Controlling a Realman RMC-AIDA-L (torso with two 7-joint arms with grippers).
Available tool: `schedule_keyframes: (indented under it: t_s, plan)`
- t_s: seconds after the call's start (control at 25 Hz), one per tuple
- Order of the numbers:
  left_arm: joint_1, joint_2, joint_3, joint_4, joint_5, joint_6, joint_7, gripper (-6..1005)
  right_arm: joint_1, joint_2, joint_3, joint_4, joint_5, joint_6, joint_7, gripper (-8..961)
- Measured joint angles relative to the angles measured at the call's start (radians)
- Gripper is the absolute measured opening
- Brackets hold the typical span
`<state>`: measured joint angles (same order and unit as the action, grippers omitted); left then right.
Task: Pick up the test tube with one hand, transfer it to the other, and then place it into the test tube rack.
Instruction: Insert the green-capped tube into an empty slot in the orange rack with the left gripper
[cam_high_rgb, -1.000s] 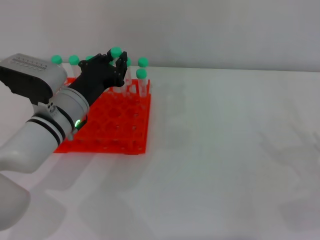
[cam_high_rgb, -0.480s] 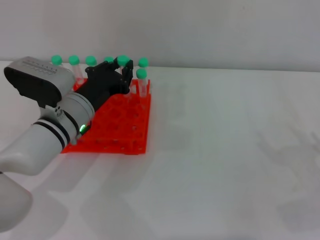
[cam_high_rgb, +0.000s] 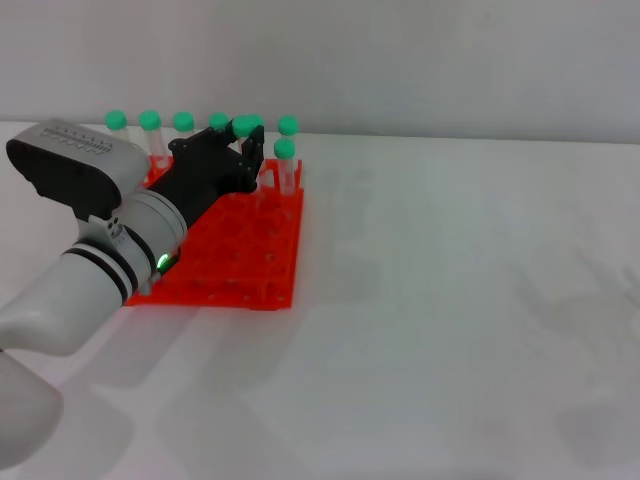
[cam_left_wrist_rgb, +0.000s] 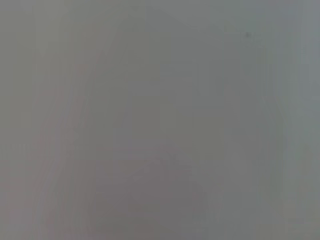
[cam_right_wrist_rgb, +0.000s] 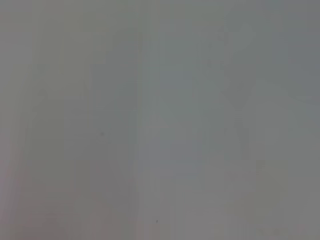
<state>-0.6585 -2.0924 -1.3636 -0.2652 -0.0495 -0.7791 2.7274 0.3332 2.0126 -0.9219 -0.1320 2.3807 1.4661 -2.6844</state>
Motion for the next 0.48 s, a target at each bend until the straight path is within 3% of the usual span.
schedule_keyframes:
  t_s: [0.48]
  plan:
    - [0.000, 0.000, 0.002, 0.000, 0.002, 0.054, 0.000, 262, -0.001, 0.000, 0.000, -0.002, 0.000, 0.004, 0.000, 861]
